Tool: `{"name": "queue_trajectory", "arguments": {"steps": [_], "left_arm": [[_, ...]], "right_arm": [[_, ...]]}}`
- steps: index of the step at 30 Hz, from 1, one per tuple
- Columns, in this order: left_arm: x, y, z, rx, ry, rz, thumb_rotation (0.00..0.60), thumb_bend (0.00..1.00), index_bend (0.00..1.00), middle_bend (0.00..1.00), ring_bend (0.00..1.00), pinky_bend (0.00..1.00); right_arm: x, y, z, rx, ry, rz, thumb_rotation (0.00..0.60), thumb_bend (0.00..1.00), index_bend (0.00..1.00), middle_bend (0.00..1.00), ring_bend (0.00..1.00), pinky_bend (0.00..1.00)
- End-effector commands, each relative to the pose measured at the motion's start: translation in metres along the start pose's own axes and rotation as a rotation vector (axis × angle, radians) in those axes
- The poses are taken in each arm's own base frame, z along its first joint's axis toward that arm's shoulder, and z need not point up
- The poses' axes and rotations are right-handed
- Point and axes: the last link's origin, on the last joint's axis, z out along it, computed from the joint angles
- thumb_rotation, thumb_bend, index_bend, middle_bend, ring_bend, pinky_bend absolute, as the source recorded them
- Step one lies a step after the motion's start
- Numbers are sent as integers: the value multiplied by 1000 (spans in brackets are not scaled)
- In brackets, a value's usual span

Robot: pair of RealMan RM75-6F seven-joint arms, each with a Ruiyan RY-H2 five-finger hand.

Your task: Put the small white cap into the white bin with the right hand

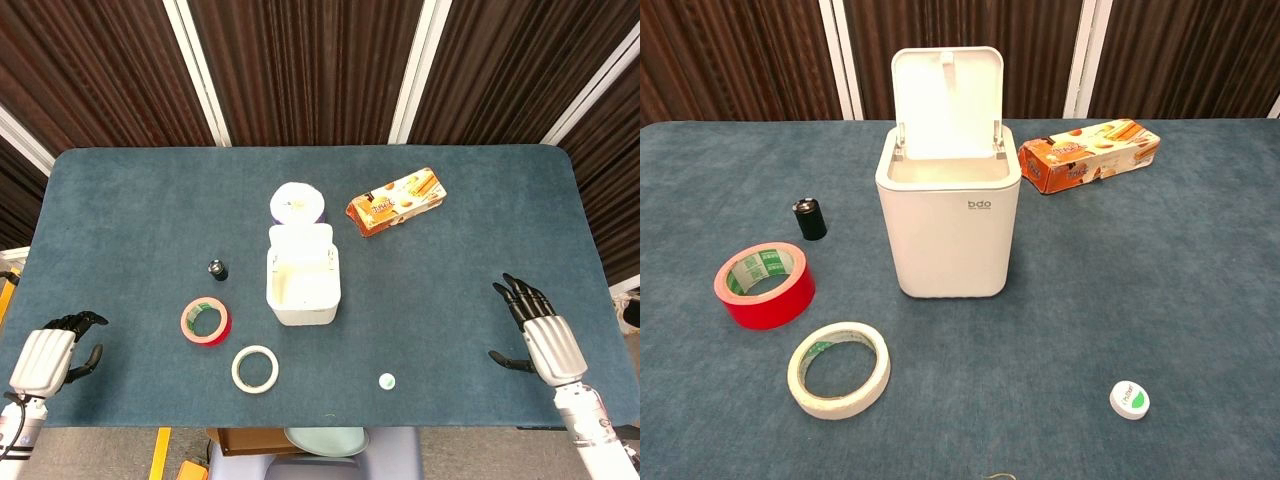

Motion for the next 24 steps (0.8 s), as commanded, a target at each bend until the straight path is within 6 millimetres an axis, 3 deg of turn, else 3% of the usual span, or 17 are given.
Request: {"name": "queue_trajectory", "arguments": {"steps": [1,15,18,24], "left_arm": [[0,0,0,1,-2,-2,600,453,348,311,349,427],[-1,0,1,1,-5,2,600,454,348,305,349,427],[-1,0,1,3,-5,4,600,454,349,306,349,428],[3,-4,-1,21,10,-10,600,454,353,311,349,427]], "right_arm": [[0,0,0,1,0,0,600,101,119,26,0,214],[0,-6,-2,73,3,48,600,101,162,65,17,219],[0,-11,-5,139,9,66,600,100,235,211,172,328],[-9,-18,-6,265,39,30,600,100,380,575,566,723]]}}
